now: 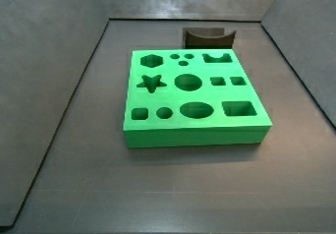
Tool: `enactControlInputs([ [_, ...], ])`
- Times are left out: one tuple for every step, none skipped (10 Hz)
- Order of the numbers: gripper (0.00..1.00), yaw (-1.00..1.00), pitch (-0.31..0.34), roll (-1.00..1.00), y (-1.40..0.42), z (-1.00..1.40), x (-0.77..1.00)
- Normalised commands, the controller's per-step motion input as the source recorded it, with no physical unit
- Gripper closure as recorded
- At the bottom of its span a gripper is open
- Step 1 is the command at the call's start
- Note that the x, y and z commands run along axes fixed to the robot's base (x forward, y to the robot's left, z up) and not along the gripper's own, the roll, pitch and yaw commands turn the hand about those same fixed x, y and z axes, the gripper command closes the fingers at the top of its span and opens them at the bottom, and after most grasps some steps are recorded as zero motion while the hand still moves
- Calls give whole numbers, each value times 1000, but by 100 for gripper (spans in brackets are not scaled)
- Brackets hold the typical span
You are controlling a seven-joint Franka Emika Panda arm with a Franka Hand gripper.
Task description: Insert the round object.
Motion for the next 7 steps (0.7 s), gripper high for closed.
enactControlInputs([
  [100, 0, 70, 0, 43, -969, 237],
  [100, 0, 29, -30, 74, -871, 100],
  [100, 0, 4, 0, 89, -917, 54],
  [100, 17, 13, 19, 171, -986, 140],
  [100, 49, 66, 80, 214, -920, 231],
  [100, 51, 60, 107, 237, -891, 211],
  [100, 54, 26, 116, 226, -897, 177],
])
